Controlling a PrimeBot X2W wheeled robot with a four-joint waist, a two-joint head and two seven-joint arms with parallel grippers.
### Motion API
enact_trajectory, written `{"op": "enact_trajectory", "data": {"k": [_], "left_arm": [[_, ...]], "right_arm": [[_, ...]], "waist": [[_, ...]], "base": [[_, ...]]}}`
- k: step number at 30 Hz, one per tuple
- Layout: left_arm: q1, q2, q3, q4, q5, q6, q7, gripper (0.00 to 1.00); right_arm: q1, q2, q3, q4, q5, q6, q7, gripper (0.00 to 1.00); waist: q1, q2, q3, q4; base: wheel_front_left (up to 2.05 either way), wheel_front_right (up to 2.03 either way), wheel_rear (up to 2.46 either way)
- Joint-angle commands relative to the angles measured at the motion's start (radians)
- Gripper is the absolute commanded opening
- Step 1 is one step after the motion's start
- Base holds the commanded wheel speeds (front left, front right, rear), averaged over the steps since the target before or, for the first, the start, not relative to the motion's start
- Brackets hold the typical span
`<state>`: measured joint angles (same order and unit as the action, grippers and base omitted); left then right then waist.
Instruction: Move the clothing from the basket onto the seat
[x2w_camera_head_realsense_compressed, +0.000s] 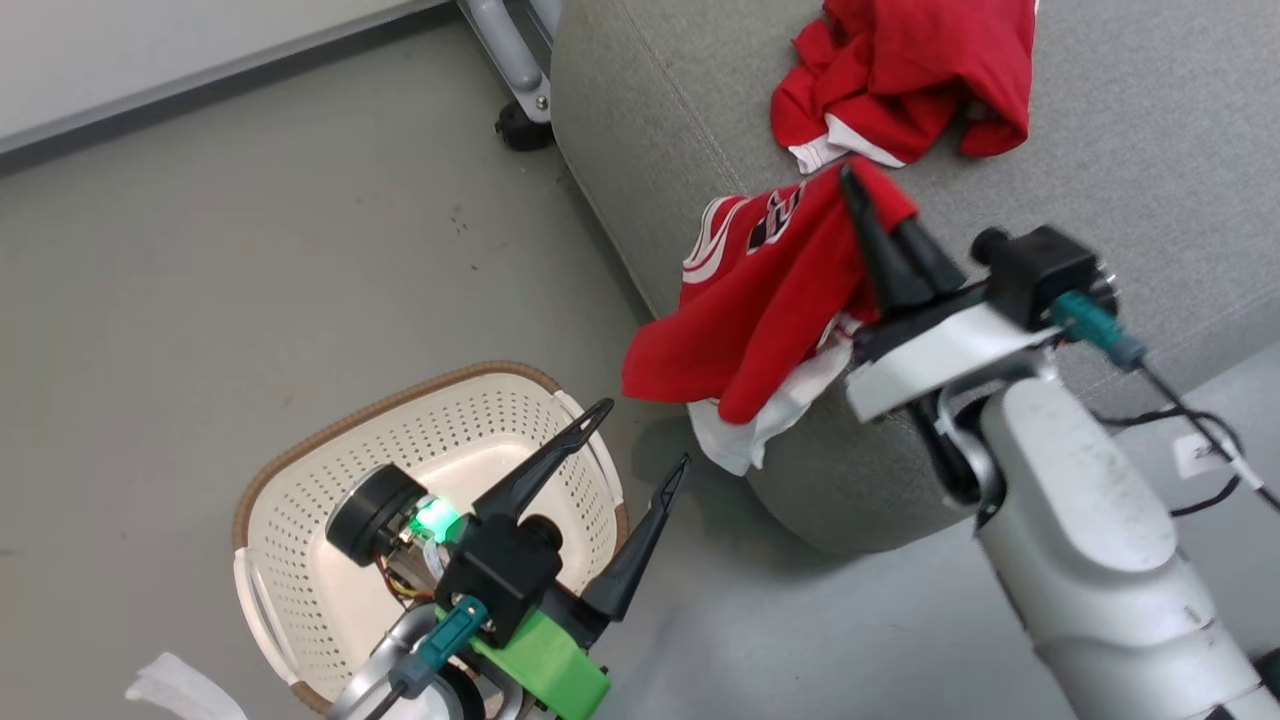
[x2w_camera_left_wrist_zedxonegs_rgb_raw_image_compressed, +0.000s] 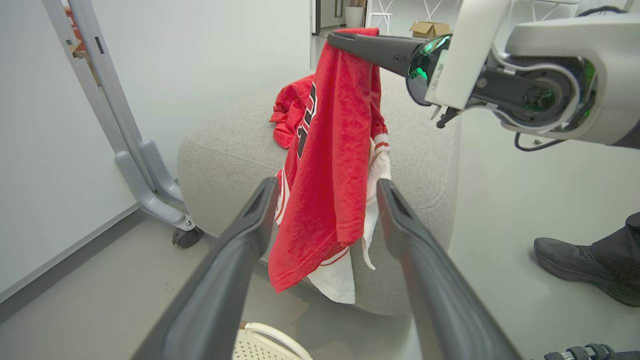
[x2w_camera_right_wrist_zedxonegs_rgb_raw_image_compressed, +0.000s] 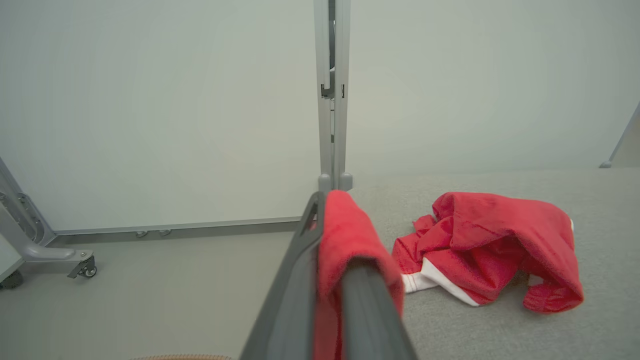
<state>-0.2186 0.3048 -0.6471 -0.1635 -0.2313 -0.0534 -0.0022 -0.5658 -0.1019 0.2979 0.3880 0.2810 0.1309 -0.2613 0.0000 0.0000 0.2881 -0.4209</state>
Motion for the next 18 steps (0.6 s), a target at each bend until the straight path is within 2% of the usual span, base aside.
{"op": "enact_trajectory", "data": {"k": [1,10,18], "left_arm": [[-0.029,0.011,0.001,-0.012,0.011,-0.008,0.001,1.0],[-0.129,0.012,-0.015,-0.053,0.034,-0.03,0.006,1.0],[-0.221,0.004,-0.039,-0.068,0.051,-0.049,-0.008,1.0]], "right_arm": [[-0.041,-0.014,-0.034,-0.02,-0.013,0.0,-0.005,0.0],[-0.281,-0.165,-0.278,-0.084,-0.073,0.0,0.007,0.0],[-0.529,-0.345,-0.386,-0.102,-0.105,0.0,0.073,0.0]], "waist": [[0.0,0.0,0.069,-0.028],[0.0,0.0,0.184,0.049],[0.0,0.0,0.309,0.132]], "base": [[0.0,0.0,0.0],[0.0,0.0,0.0],[0.0,0.0,0.0]]}}
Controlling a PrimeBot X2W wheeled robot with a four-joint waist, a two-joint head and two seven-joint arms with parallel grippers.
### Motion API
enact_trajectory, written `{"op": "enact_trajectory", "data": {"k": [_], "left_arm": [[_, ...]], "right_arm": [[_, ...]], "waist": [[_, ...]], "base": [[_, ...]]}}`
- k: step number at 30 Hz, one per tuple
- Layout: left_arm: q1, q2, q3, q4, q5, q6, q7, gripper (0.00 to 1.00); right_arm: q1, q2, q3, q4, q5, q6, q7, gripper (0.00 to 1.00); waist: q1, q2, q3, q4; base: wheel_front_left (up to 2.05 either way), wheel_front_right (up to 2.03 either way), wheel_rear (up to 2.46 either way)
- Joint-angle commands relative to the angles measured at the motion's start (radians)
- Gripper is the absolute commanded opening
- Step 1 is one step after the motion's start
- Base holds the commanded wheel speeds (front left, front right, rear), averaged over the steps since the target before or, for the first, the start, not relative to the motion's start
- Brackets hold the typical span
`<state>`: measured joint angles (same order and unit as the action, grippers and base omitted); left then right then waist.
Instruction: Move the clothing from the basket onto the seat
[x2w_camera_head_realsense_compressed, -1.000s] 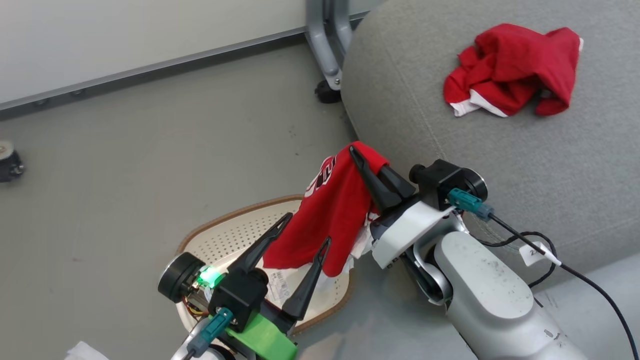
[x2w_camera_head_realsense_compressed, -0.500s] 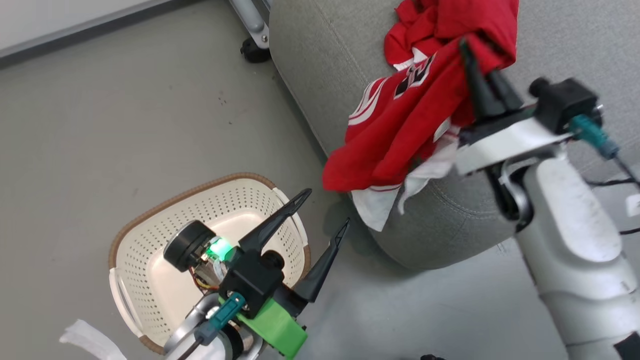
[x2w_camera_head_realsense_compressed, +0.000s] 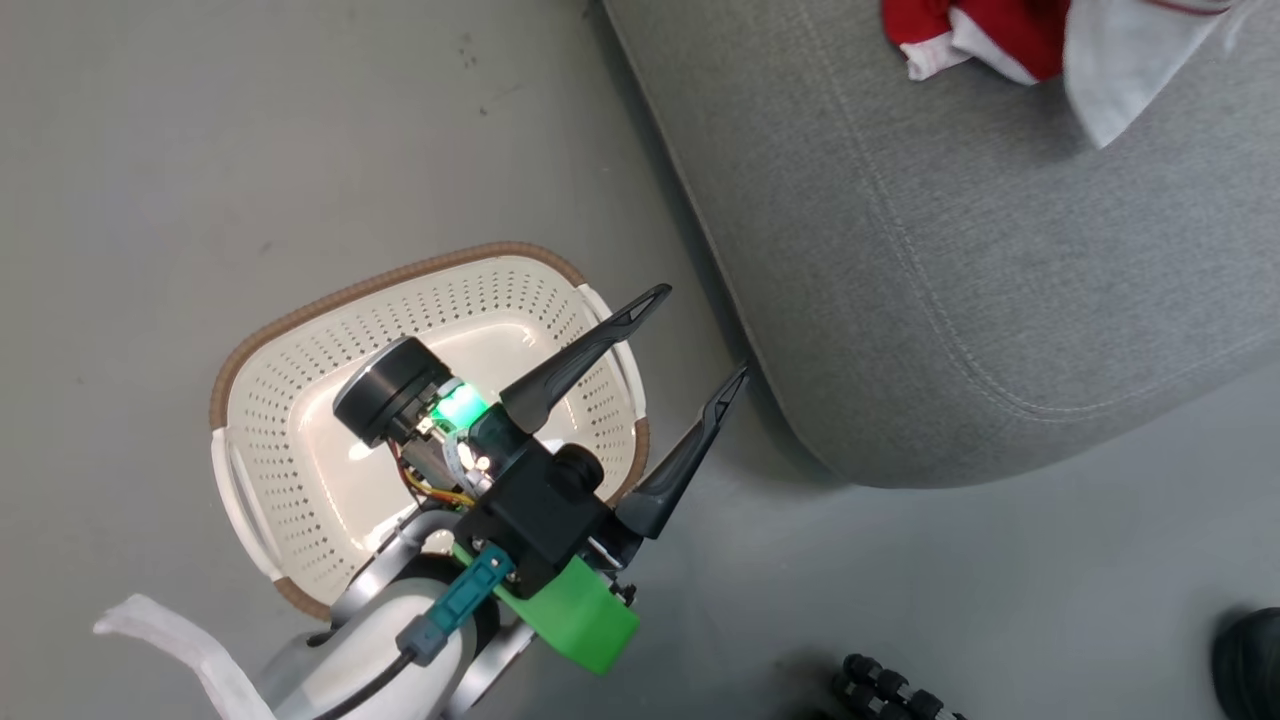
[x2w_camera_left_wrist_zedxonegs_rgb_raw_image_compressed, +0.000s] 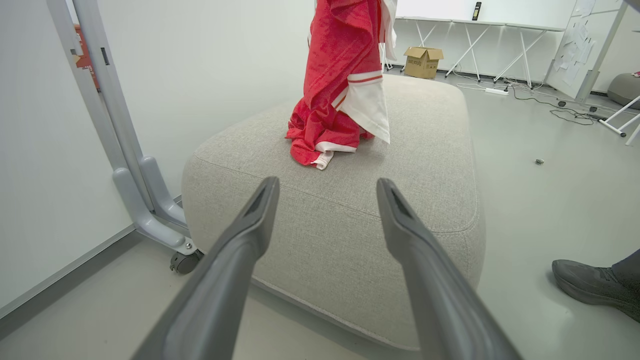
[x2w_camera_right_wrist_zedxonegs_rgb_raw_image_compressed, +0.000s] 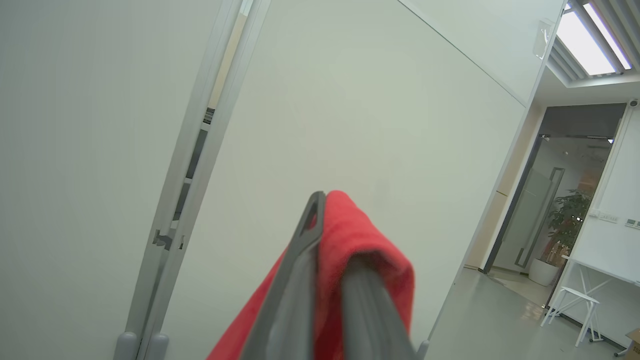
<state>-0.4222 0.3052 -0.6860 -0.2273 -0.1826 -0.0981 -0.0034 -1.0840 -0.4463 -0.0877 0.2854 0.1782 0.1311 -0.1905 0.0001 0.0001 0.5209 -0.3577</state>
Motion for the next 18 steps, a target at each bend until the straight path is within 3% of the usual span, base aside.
{"op": "enact_trajectory", "data": {"k": [1,7,17,18], "left_arm": [[-0.027,0.003,-0.004,-0.004,0.006,-0.007,-0.008,1.0],[-0.067,-0.004,-0.019,0.01,0.007,-0.013,-0.03,1.0],[-0.092,-0.005,-0.036,0.041,-0.002,-0.016,-0.055,1.0],[-0.091,-0.004,-0.036,0.045,-0.003,-0.015,-0.058,1.0]], "right_arm": [[-0.039,-0.027,-0.006,0.007,-0.003,-0.001,0.01,0.0],[-0.069,-0.082,-0.003,0.125,0.017,-0.001,0.033,0.0],[0.082,-0.018,-0.063,0.43,0.051,-0.001,-0.044,0.0],[0.093,-0.011,-0.074,0.446,0.051,-0.001,-0.052,0.17]], "waist": [[-0.0001,-0.0001,0.092,0.08],[-0.0001,-0.0001,0.156,0.123],[-0.0001,-0.0001,0.174,0.147],[-0.0001,-0.0001,0.17,0.147]], "base": [[0.0,0.0,0.0],[0.0,0.0,0.0],[0.0,0.0,0.0],[0.0,0.0,0.0]]}}
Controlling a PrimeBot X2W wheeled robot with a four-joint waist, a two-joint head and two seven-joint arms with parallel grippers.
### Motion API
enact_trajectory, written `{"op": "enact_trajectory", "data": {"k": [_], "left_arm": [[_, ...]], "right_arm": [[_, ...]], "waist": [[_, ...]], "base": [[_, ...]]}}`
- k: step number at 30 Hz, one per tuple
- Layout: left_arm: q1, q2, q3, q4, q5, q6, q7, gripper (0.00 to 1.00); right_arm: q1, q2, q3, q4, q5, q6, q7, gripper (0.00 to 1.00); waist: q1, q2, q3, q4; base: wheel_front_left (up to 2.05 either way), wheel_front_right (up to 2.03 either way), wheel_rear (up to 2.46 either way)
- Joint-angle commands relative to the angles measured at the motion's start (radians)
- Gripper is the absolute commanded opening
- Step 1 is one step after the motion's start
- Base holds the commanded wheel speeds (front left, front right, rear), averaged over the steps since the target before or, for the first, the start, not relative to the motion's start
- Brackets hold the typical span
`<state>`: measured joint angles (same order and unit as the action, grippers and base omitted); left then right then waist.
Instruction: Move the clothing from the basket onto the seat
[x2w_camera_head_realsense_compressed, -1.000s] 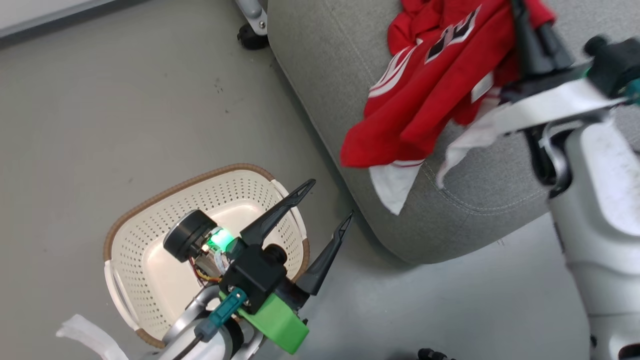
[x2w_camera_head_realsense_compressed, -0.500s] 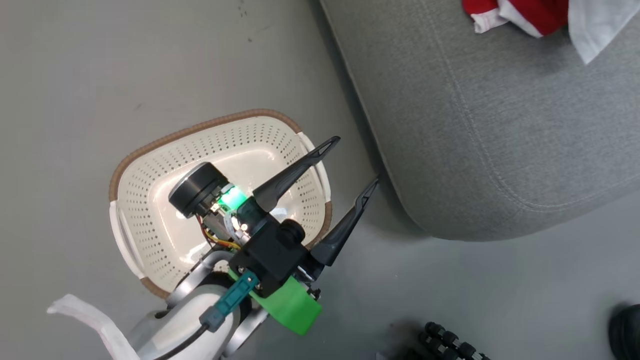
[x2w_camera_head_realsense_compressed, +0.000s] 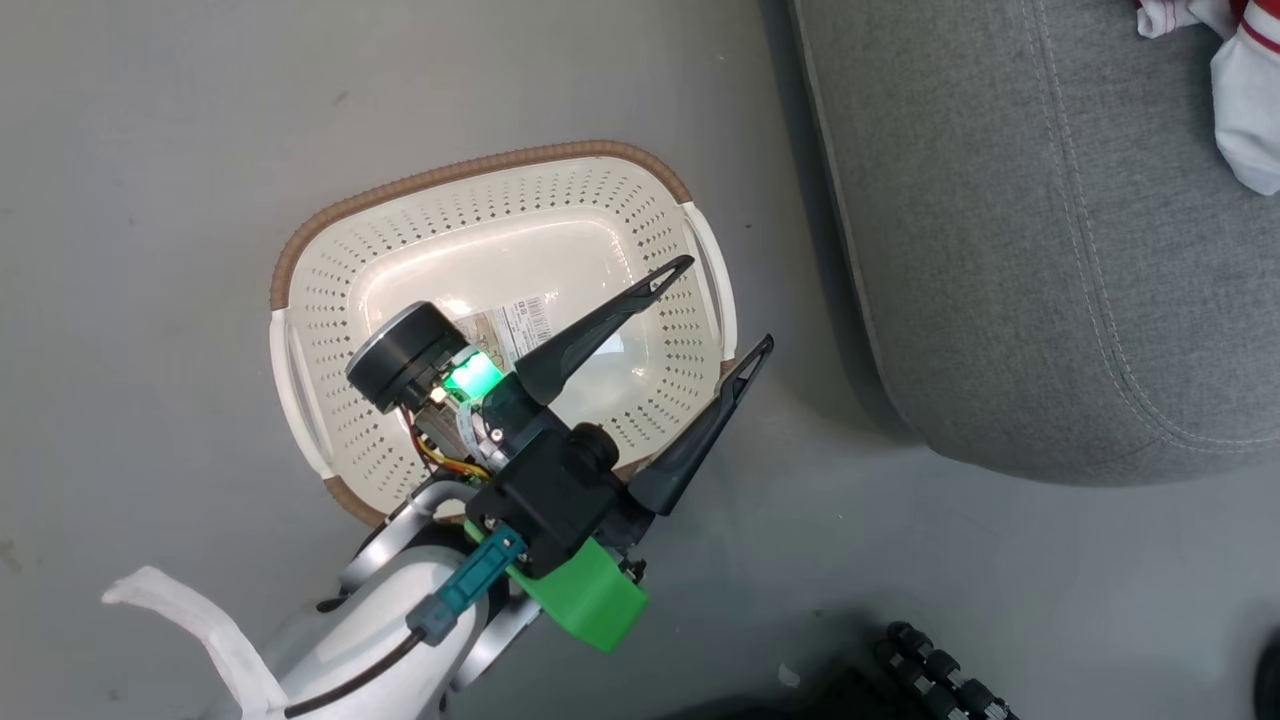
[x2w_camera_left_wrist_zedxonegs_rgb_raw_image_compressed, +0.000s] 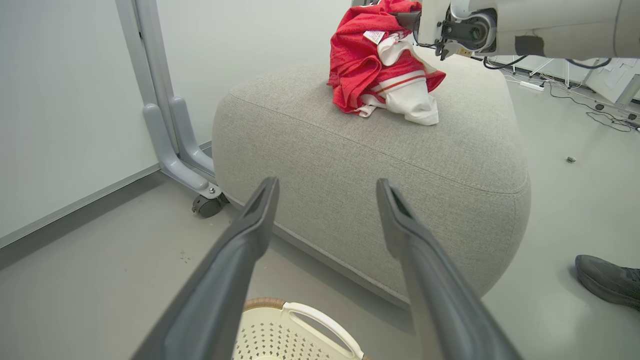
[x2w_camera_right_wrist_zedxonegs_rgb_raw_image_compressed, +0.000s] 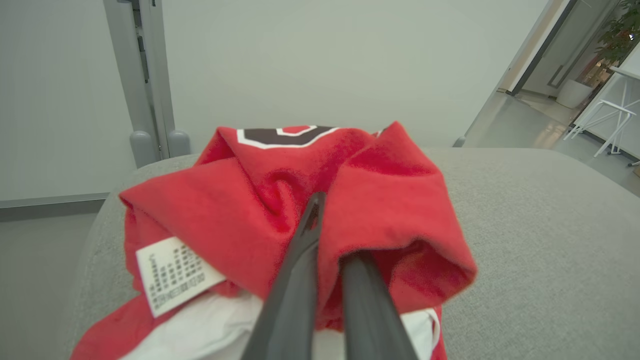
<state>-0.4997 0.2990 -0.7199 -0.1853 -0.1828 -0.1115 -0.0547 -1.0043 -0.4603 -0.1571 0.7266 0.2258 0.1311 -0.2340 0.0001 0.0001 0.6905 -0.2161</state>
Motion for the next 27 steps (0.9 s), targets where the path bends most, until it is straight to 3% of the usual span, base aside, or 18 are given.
{"op": "enact_trajectory", "data": {"k": [1,3,8,17,27], "left_arm": [[-0.012,0.003,-0.002,0.007,-0.005,0.0,-0.009,1.0],[-0.004,0.003,-0.001,0.015,-0.01,0.005,-0.014,1.0],[0.022,0.001,0.002,0.031,-0.024,0.016,-0.032,1.0],[0.069,-0.003,0.032,0.065,-0.065,0.051,-0.079,1.0],[0.132,-0.013,0.119,0.112,-0.118,0.135,-0.15,1.0]], "right_arm": [[0.028,0.011,-0.016,0.021,0.005,-0.001,-0.015,0.42],[0.06,0.029,-0.038,0.037,0.008,-0.001,-0.025,1.0],[0.151,0.071,-0.099,-0.009,0.005,-0.001,-0.031,1.0],[0.405,0.197,-0.209,-0.263,-0.067,-0.001,-0.031,1.0],[0.622,0.351,-0.153,-0.502,-0.13,-0.001,-0.032,1.0]], "waist": [[-0.0001,-0.0001,-0.006,0.004],[-0.0001,-0.0001,-0.021,0.001],[-0.0001,-0.0001,-0.07,-0.005],[-0.0001,-0.0001,-0.194,0.007],[-0.0001,-0.0001,-0.311,0.047]], "base": [[0.0,0.0,0.0],[0.0,0.0,0.0],[0.0,0.0,0.0],[0.0,0.0,0.0],[0.0,0.0,0.0]]}}
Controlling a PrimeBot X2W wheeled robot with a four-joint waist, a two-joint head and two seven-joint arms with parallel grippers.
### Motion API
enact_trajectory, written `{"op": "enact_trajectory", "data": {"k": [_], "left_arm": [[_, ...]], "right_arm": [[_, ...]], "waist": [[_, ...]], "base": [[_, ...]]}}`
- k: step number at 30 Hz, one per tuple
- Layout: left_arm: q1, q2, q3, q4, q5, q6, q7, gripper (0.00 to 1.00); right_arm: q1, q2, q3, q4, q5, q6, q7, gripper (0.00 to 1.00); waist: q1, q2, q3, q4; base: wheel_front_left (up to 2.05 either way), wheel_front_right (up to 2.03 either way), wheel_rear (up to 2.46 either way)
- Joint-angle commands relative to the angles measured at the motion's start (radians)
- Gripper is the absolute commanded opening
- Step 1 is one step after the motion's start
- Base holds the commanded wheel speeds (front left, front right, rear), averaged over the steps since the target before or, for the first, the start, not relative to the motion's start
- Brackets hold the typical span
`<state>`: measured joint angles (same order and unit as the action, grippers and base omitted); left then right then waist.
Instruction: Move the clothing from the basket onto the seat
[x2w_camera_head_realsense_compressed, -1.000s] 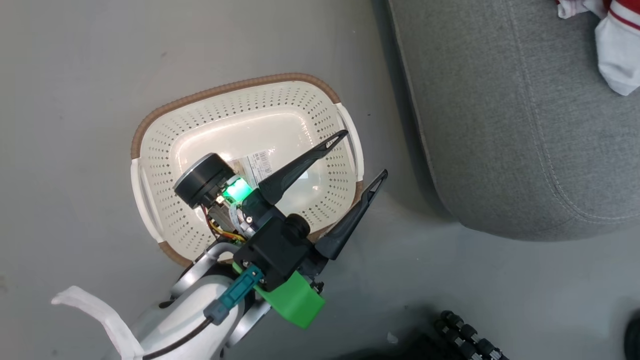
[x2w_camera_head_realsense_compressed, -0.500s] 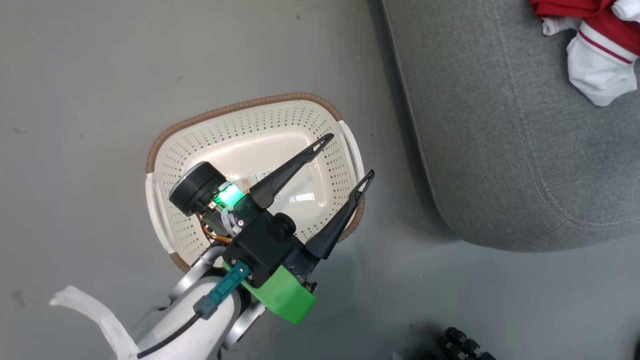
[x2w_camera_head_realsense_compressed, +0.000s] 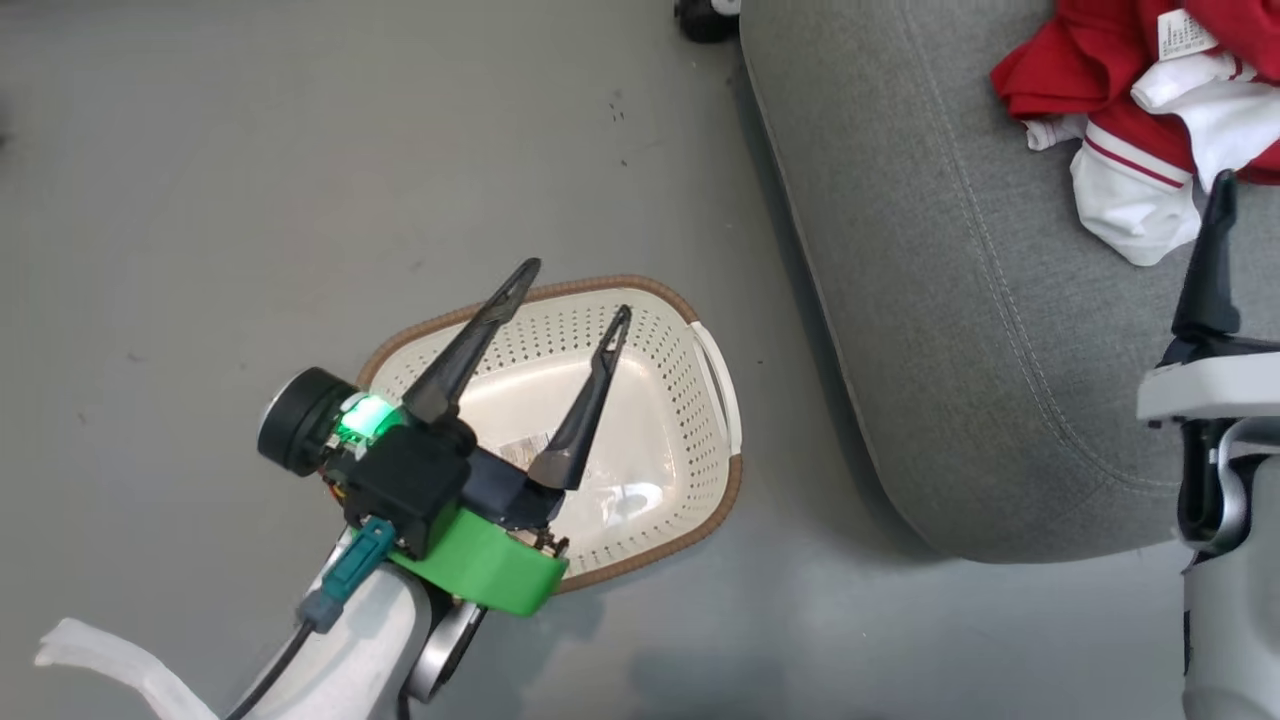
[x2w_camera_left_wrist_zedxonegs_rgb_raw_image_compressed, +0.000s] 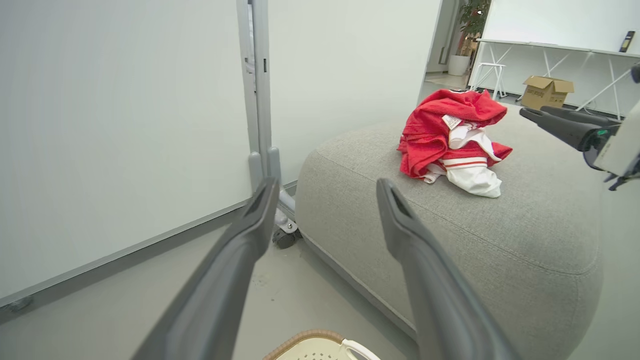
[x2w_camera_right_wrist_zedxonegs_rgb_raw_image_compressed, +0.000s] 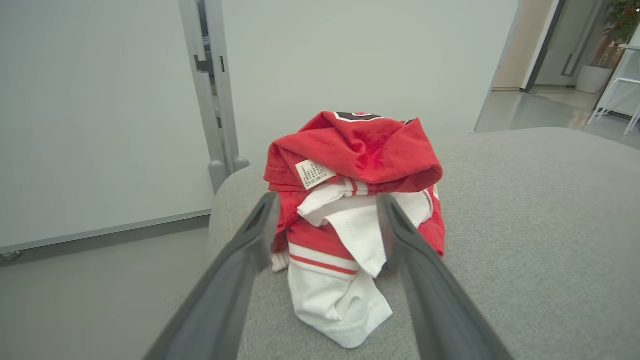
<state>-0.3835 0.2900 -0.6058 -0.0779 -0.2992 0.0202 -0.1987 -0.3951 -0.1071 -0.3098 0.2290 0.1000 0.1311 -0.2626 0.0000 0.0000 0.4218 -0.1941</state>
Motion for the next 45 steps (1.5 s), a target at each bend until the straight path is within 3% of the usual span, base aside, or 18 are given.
{"op": "enact_trajectory", "data": {"k": [1,13,20,33,45], "left_arm": [[0.022,-0.004,0.018,0.009,-0.009,0.015,-0.012,1.0],[0.09,-0.008,0.195,0.067,-0.056,0.144,-0.061,1.0],[0.147,-0.034,0.322,0.053,-0.05,0.178,-0.066,1.0],[0.305,-0.099,0.412,0.073,0.02,0.07,-0.065,1.0],[0.398,-0.141,0.431,0.133,0.06,0.018,-0.066,1.0]], "right_arm": [[0.033,0.007,0.015,-0.025,-0.012,-0.001,-0.003,1.0],[0.195,0.052,0.215,-0.226,-0.02,-0.001,0.027,1.0],[0.268,0.055,0.278,-0.296,-0.018,-0.001,0.059,1.0],[0.392,0.055,0.307,-0.323,-0.011,-0.001,0.11,1.0],[0.475,0.055,0.314,-0.311,0.002,-0.001,0.12,1.0]], "waist": [[0.0,0.0,-0.052,0.031],[0.0,0.0,-0.113,0.124],[0.0,0.0,-0.151,0.185],[0.0,0.0,-0.25,0.23],[0.0,0.0,-0.32,0.215]], "base": [[0.0,0.0,0.0],[0.0,0.0,0.0],[0.0,0.0,0.0],[0.0,0.0,0.0],[0.0,0.0,0.0]]}}
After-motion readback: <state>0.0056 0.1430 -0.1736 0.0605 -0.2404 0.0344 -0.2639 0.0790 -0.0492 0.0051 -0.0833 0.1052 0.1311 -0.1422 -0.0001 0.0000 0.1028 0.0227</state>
